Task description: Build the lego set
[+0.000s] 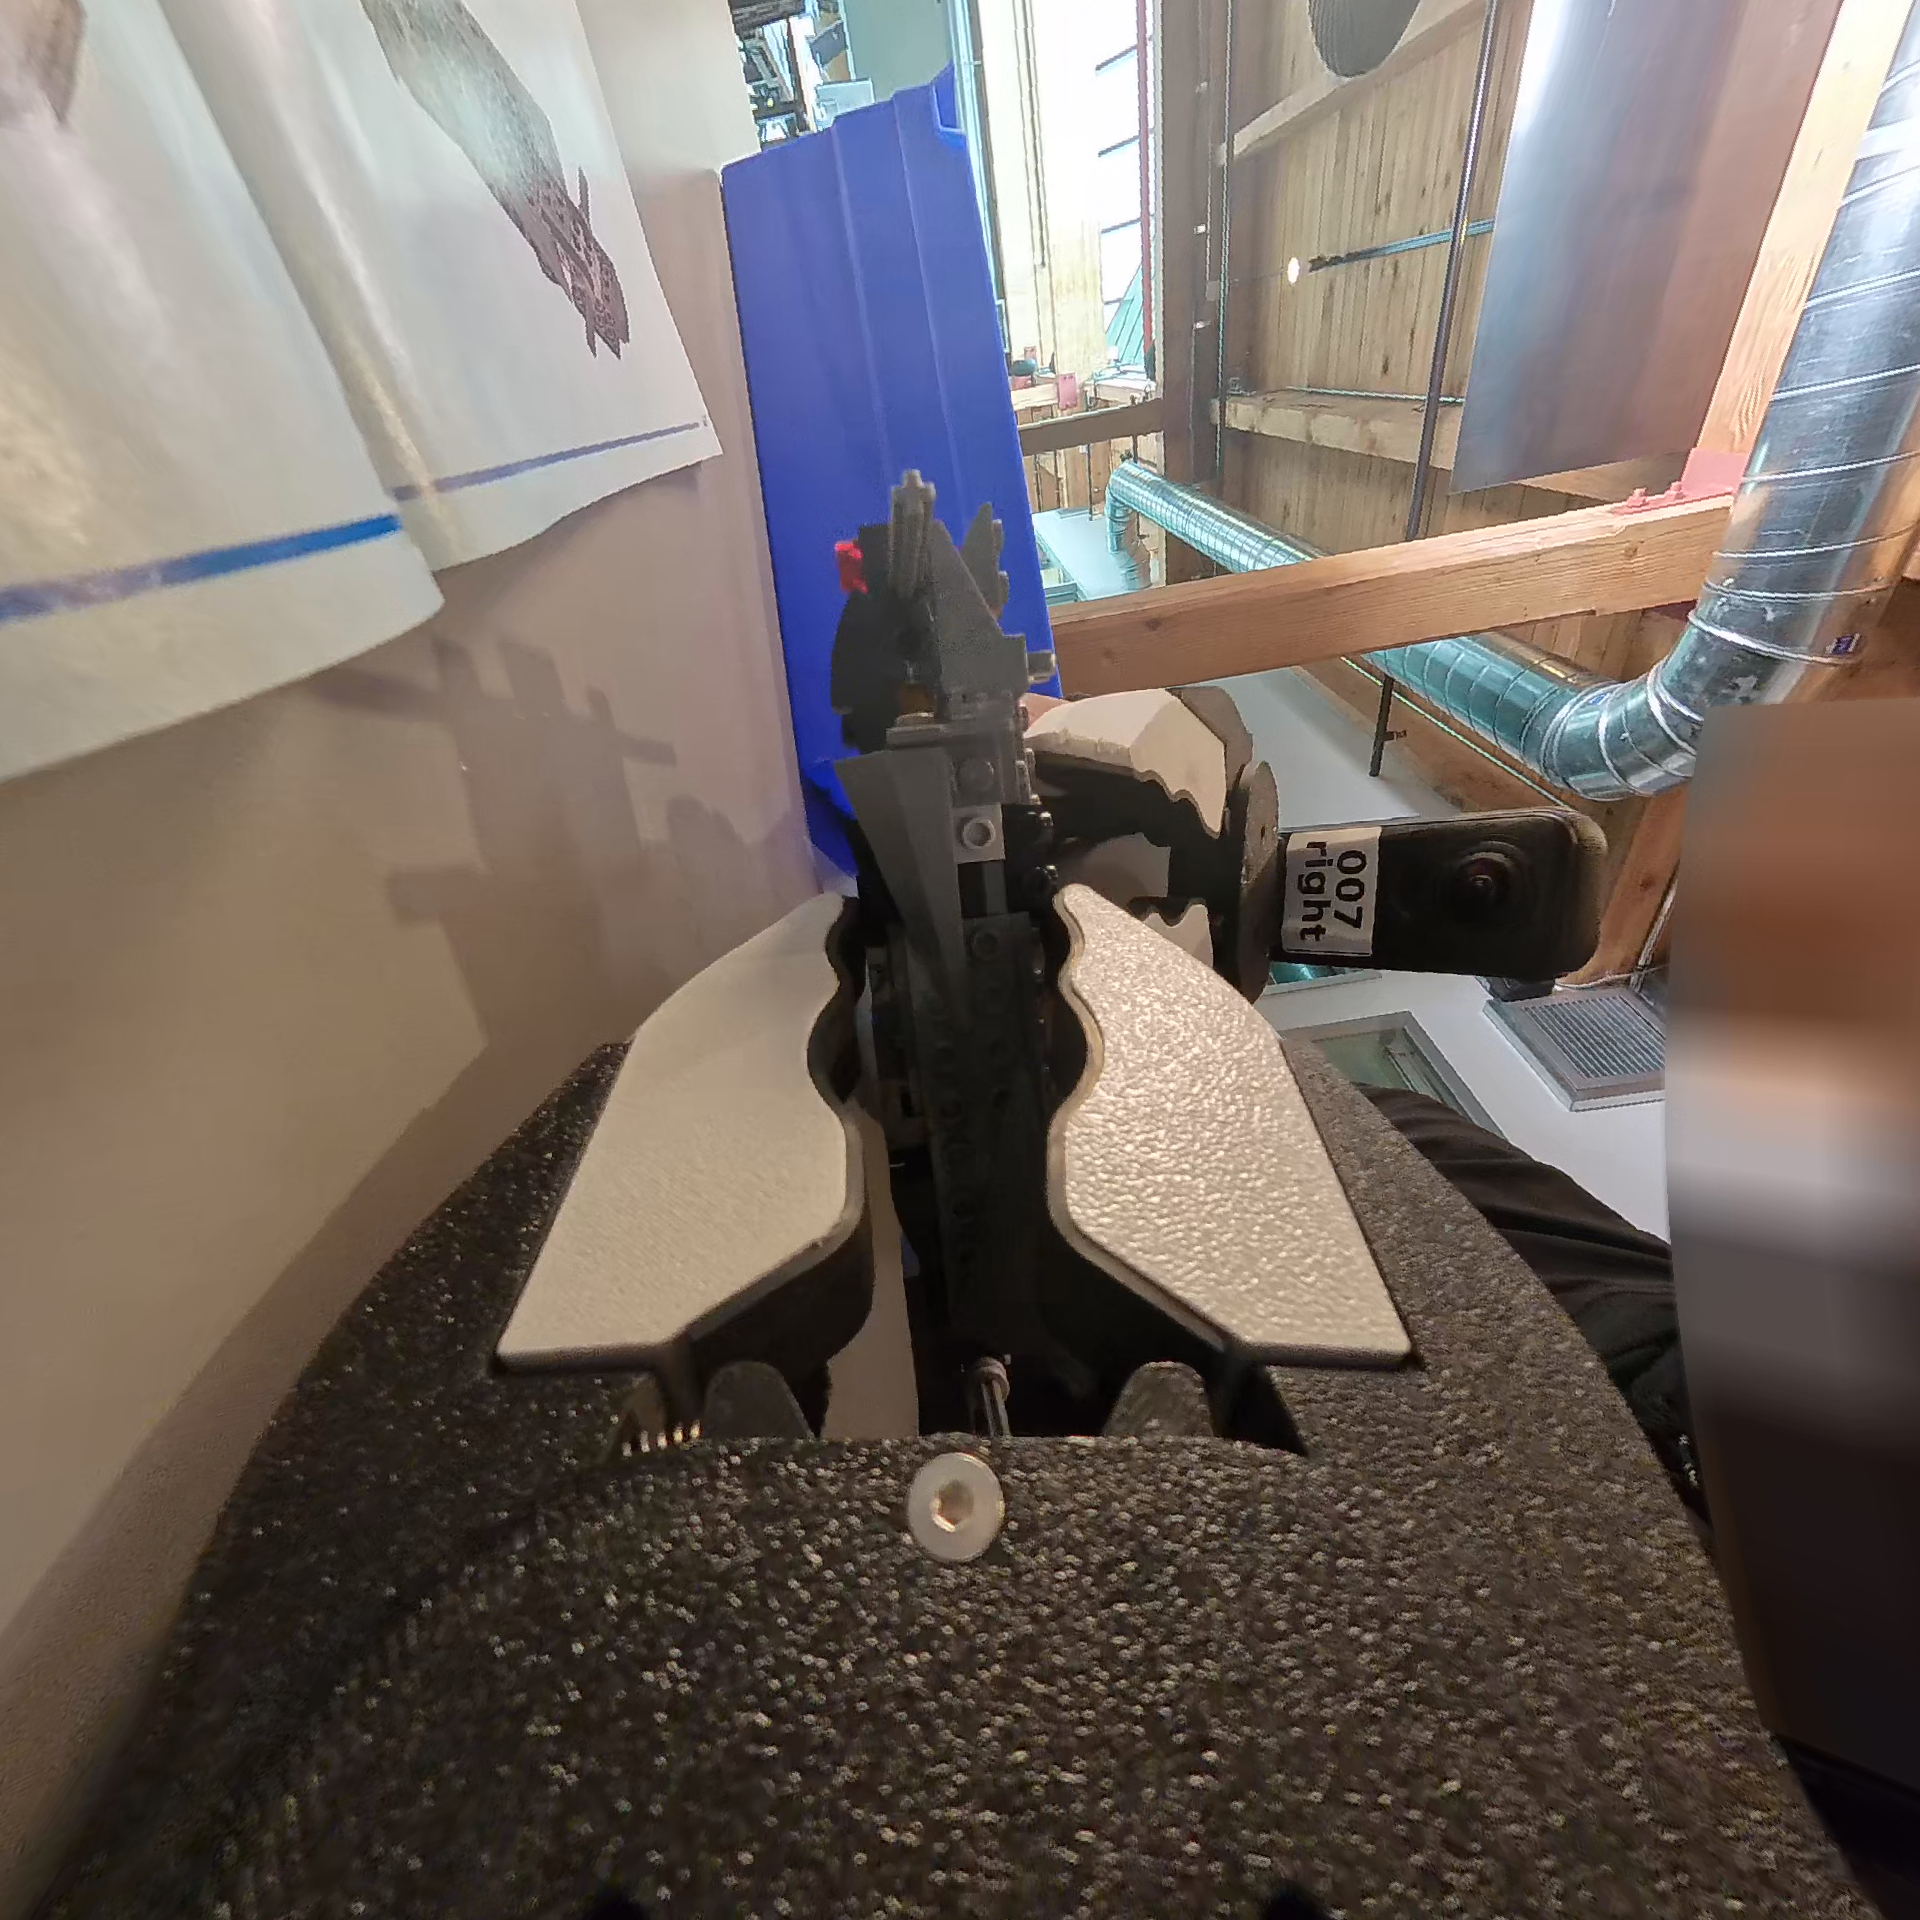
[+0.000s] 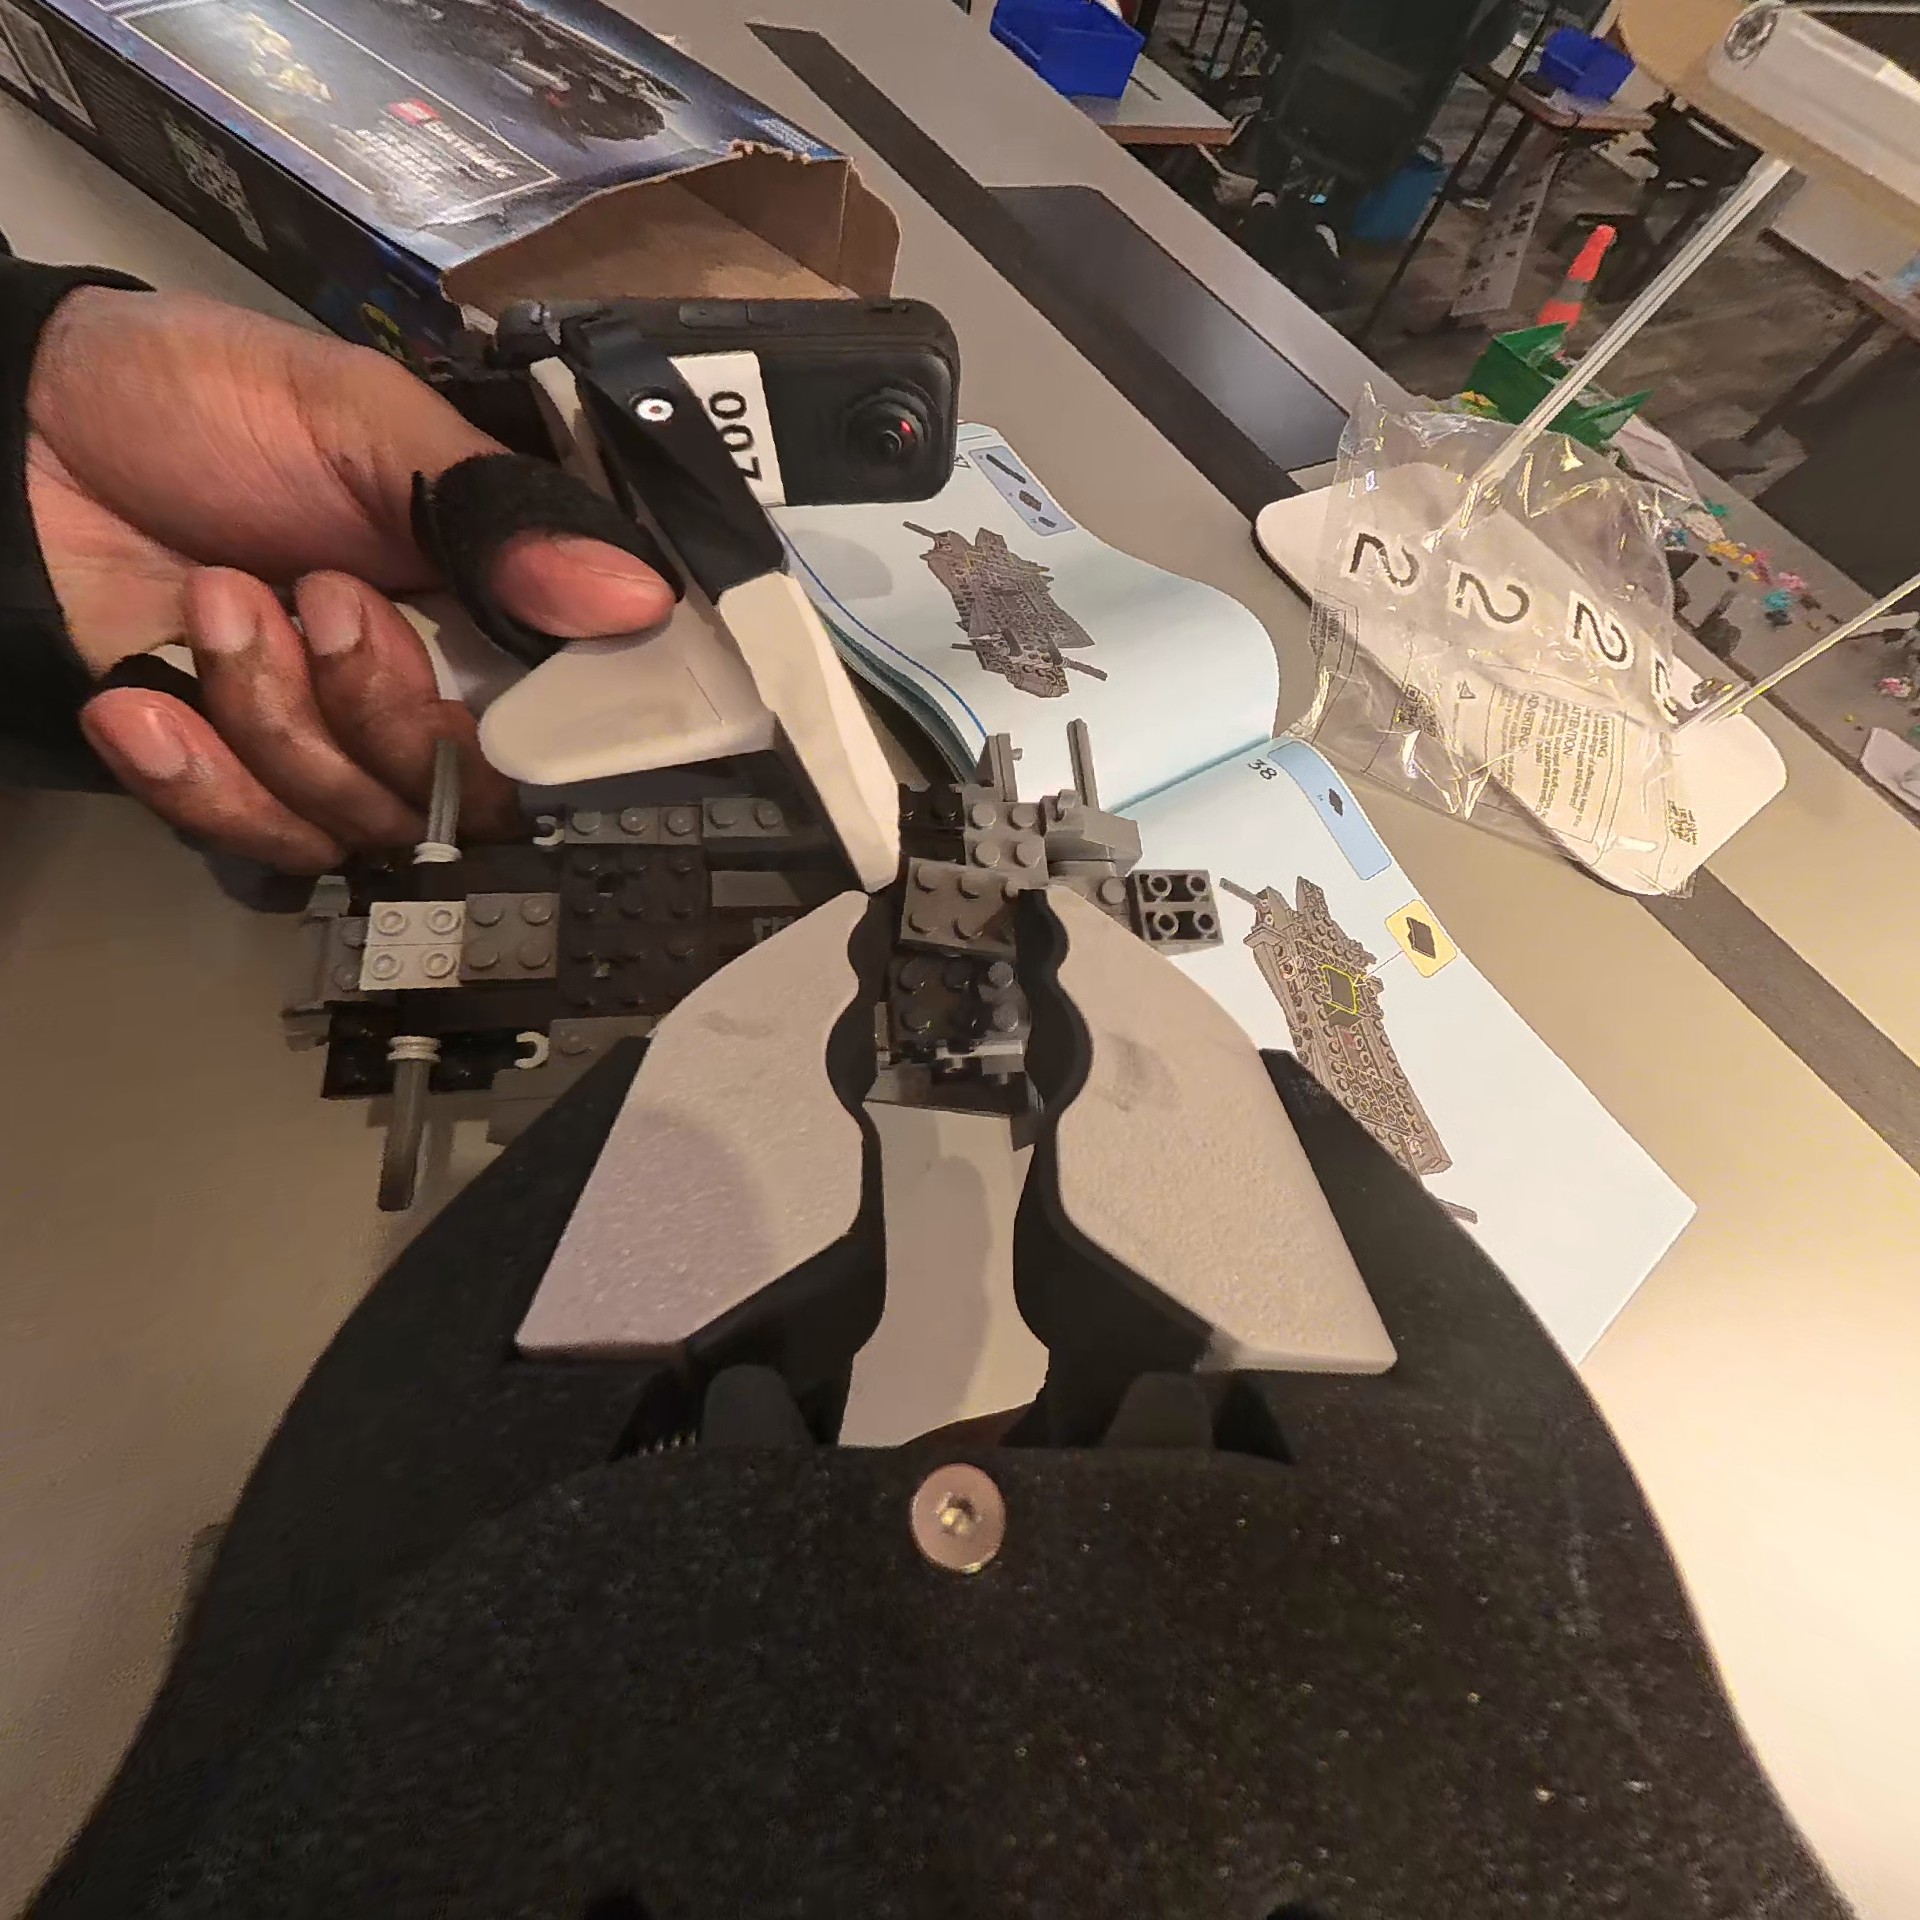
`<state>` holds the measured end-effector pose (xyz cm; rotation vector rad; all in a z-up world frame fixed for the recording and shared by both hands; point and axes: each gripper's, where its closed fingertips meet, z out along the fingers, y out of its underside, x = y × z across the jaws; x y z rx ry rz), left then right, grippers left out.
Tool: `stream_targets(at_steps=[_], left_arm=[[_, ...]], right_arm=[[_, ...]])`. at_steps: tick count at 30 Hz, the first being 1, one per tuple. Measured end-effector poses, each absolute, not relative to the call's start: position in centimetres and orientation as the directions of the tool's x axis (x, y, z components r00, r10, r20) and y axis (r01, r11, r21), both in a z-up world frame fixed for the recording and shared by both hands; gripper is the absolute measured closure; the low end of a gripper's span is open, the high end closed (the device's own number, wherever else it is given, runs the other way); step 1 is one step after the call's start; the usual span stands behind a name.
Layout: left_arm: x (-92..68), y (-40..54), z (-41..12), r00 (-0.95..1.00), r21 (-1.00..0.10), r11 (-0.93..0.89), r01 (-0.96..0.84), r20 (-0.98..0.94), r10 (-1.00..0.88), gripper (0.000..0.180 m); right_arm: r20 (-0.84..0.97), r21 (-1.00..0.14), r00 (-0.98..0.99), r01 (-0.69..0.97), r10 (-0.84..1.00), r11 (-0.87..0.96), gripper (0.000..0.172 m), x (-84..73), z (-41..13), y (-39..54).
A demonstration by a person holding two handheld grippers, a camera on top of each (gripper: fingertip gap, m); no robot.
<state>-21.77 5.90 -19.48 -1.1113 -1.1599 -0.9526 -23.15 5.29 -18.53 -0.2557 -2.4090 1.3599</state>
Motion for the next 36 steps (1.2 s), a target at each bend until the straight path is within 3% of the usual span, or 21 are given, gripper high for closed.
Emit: stream_targets(at_steps=[22, 36], left_arm=[[-21.6, 5.8, -19.1, 0.150, -0.137, 0.195, 0.971, 0.987, -0.052, 0.147], [-22.4, 4.5, -18.6, 0.147, -0.120, 0.257, 0.959, 0.985, -0.090, 0.148]], right_arm=[[0.181, -0.862, -0.906, 0.040, 0.382, 0.505, 0.149, -23.7, -17.8, 6.0], [0.314, -0.892, -0.868, -0.131, 0.384, 0.433, 0.138, -23.5, -15.2, 5.8]])
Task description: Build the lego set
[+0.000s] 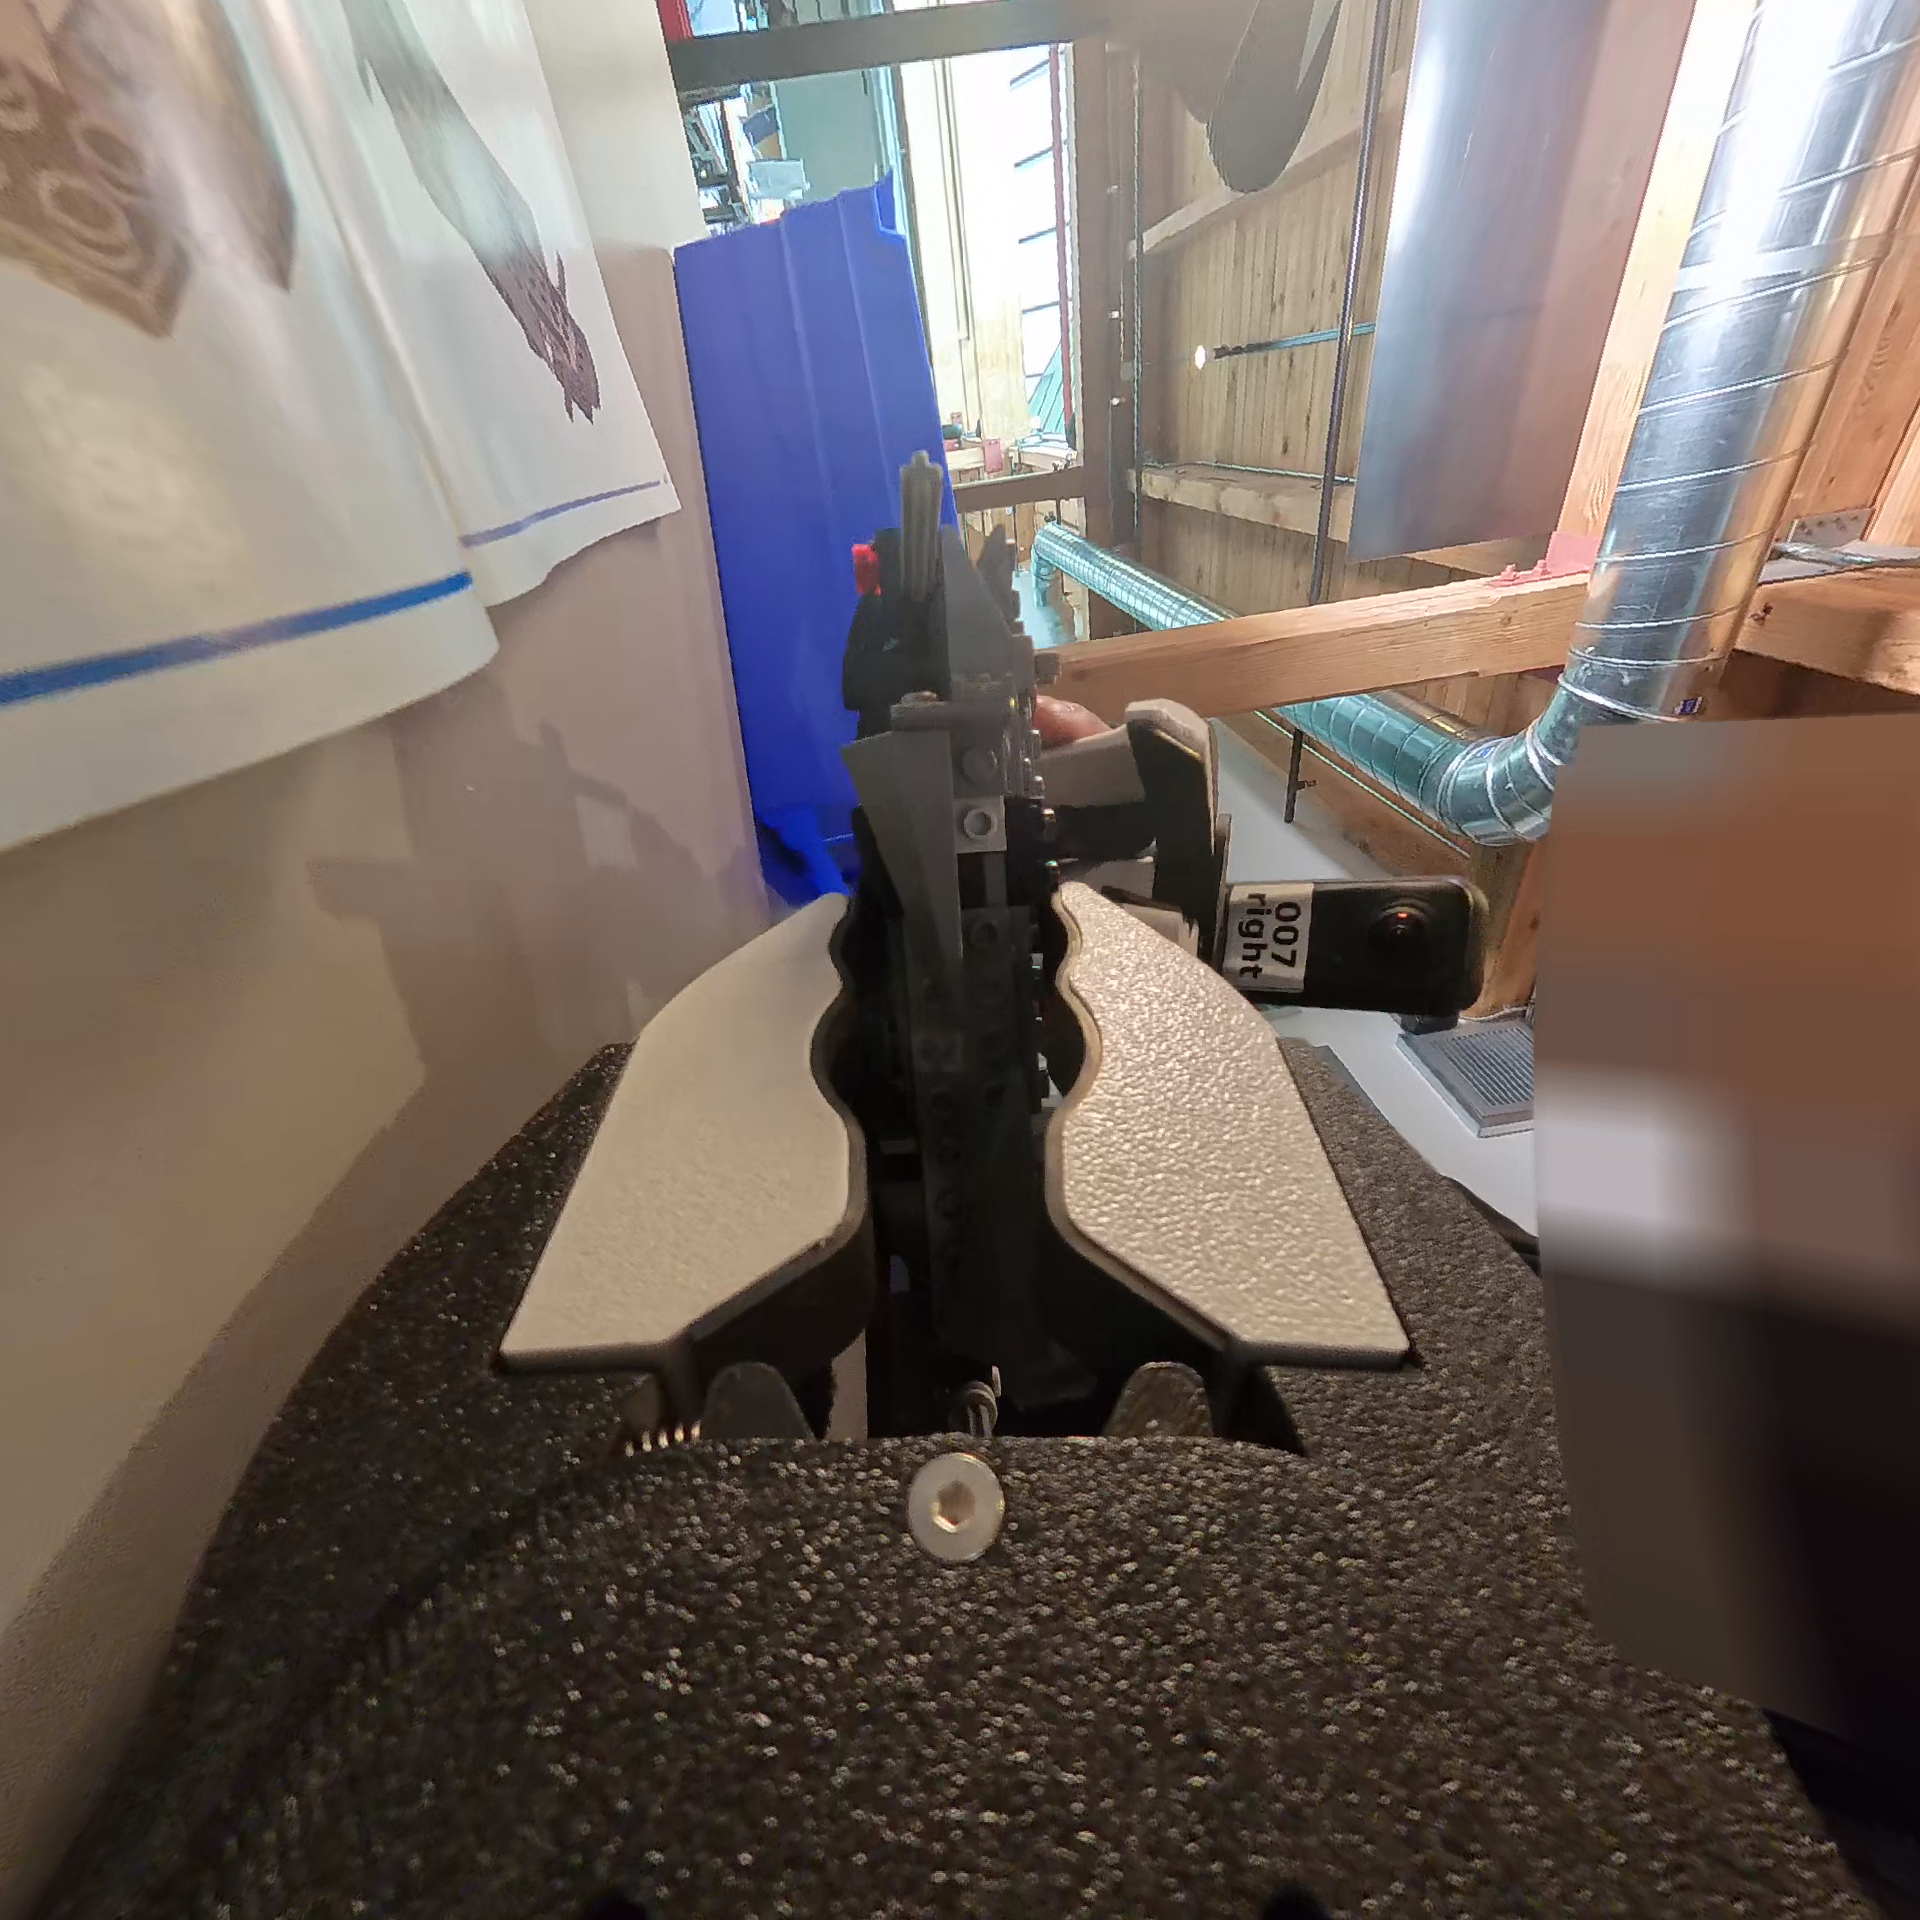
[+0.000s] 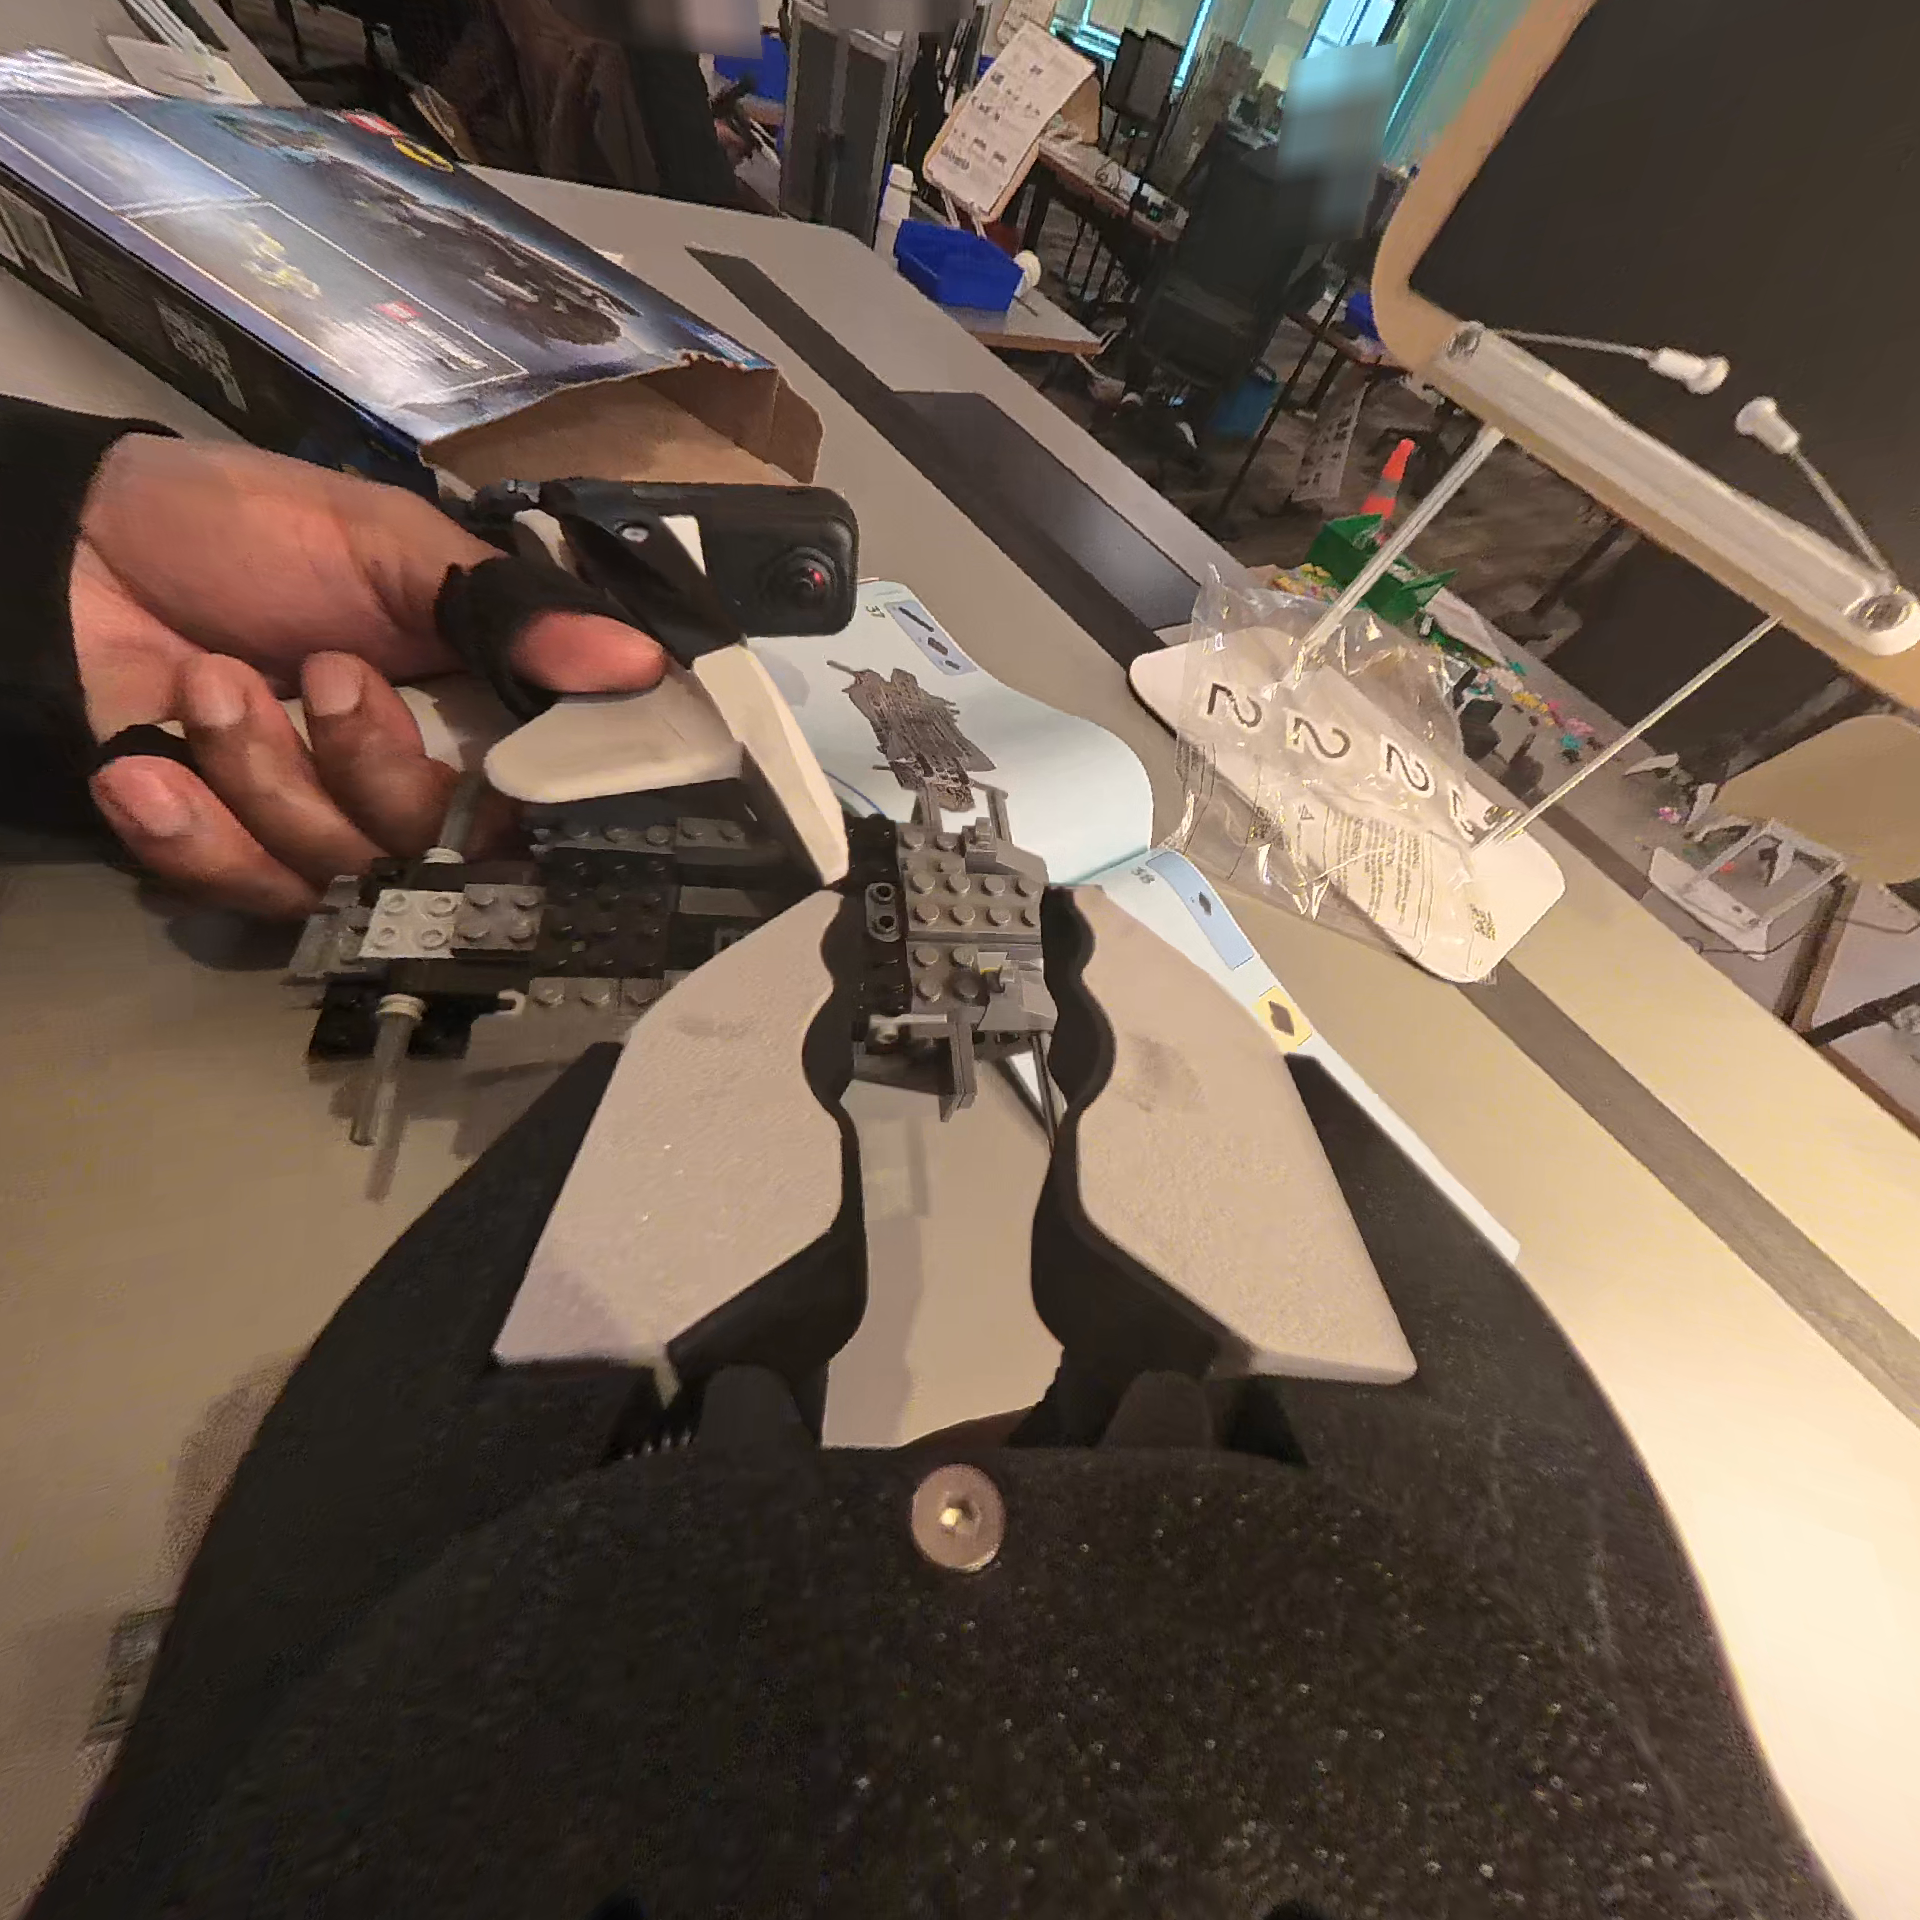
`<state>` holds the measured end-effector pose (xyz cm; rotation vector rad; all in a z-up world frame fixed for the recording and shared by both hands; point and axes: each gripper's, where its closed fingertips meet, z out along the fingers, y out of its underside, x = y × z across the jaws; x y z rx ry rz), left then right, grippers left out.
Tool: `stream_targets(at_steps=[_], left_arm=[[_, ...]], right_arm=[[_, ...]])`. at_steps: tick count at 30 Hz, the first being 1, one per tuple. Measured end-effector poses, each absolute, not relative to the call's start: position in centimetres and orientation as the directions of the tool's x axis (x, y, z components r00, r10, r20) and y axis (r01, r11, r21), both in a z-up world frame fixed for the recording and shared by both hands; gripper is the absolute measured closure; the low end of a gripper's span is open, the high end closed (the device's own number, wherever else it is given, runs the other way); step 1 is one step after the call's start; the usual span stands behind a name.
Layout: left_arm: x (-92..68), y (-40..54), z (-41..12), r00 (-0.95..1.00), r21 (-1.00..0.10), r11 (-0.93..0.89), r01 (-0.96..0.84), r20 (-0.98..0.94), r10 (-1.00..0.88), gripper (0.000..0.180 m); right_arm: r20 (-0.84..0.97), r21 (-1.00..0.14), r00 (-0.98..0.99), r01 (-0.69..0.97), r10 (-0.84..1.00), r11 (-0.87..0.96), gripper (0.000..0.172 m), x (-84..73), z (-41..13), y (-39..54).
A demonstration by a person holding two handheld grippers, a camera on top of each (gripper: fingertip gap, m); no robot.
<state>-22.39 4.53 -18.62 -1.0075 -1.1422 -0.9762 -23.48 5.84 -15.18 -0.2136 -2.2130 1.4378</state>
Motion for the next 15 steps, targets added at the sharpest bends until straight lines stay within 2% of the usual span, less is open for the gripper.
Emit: stream_targets(at_steps=[4, 10, 13, 15], left_arm=[[-22.9, 3.6, -18.4, 0.143, -0.106, 0.294, 0.950, 0.984, -0.106, 0.148], [-23.4, 2.6, -18.0, 0.140, -0.087, 0.327, 0.941, 0.980, -0.143, 0.148], [-23.5, 2.2, -17.8, 0.146, -0.088, 0.337, 0.937, 0.978, -0.152, 0.148], [-23.6, 2.0, -17.6, 0.153, -0.090, 0.344, 0.935, 0.975, -0.161, 0.148]], right_arm=[[0.472, -0.835, -0.808, -0.281, 0.353, 0.474, 0.135, -23.1, -14.8, 5.8], [0.751, -0.630, -0.608, -0.546, 0.256, 0.551, 0.135, -22.4, -14.8, 5.6], [0.768, -0.609, -0.588, -0.548, 0.254, 0.574, 0.133, -22.7, -15.1, 5.7], [0.737, -0.647, -0.602, -0.497, 0.308, 0.578, 0.132, -23.3, -14.8, 5.9]])
